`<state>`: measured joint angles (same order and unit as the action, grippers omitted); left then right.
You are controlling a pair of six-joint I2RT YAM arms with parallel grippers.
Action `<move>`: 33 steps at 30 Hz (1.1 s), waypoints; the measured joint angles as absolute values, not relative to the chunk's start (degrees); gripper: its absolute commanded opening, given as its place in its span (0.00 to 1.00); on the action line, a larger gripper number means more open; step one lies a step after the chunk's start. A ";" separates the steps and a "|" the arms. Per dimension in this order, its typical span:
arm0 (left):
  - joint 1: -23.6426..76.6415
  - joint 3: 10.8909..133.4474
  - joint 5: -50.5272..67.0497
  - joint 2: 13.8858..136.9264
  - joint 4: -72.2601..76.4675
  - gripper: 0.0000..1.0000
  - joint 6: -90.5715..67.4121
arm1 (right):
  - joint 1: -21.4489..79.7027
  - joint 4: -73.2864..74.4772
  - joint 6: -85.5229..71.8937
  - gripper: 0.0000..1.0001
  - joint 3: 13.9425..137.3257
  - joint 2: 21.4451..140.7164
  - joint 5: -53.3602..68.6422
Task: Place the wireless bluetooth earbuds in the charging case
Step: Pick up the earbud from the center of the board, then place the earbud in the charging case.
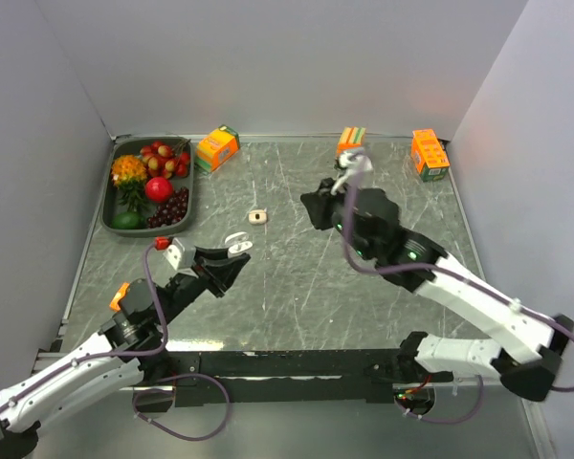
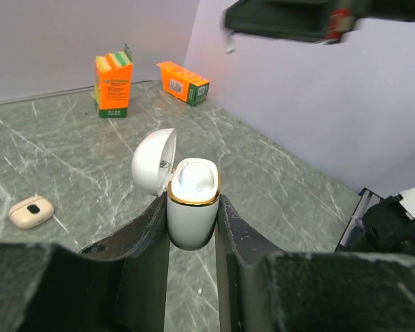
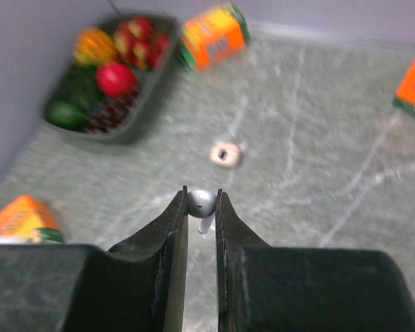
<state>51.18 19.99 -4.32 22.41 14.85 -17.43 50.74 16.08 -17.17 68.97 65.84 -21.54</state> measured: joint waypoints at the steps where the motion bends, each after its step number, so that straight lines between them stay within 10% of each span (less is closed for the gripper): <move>1: 51.18 20.27 -4.29 23.68 16.14 0.01 -17.23 | 51.68 14.66 -16.49 0.00 67.85 63.29 -21.54; 33: 51.18 25.52 3.07 42.11 36.80 0.01 -14.76 | 71.61 -27.05 9.13 0.00 48.05 52.16 -20.03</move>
<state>51.18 25.52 3.07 42.11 36.80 -14.76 71.61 -27.05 9.13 48.05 52.16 -20.03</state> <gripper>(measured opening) 0.304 0.233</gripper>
